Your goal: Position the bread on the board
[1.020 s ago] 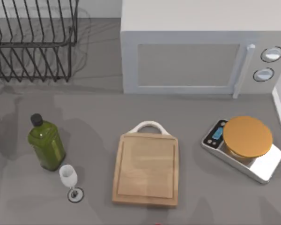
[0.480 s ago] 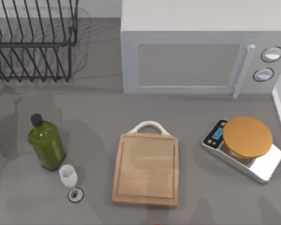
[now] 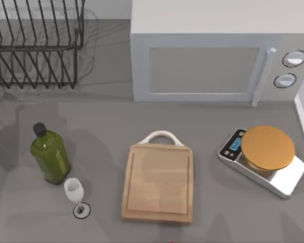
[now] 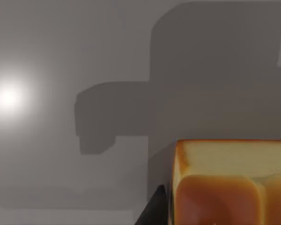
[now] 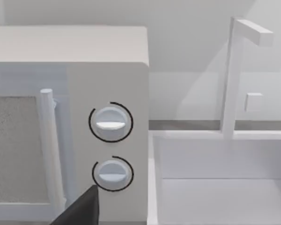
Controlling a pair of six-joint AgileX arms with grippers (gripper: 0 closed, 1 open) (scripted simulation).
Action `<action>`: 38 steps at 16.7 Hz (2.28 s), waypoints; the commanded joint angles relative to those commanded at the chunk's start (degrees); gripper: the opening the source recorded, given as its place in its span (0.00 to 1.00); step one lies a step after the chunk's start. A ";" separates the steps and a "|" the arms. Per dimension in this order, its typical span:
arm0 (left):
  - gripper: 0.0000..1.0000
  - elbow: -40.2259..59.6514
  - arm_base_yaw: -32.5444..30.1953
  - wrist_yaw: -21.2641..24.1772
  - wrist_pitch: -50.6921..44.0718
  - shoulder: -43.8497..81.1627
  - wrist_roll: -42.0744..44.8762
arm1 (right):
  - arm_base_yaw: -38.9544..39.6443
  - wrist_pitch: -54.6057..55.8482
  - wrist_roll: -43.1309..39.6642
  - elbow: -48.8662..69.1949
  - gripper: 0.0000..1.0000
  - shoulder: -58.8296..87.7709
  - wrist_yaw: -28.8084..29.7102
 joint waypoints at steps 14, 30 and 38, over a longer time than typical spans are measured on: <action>0.00 4.01 -0.23 0.78 -5.52 -3.02 -0.52 | 0.00 0.00 0.00 0.00 1.00 0.00 0.00; 0.00 15.21 -2.26 0.73 -21.75 -7.01 4.91 | 0.00 0.00 0.00 0.00 1.00 0.00 0.00; 0.00 18.22 -15.54 0.24 -22.58 -3.15 45.39 | 0.00 0.00 0.00 0.00 1.00 0.00 0.00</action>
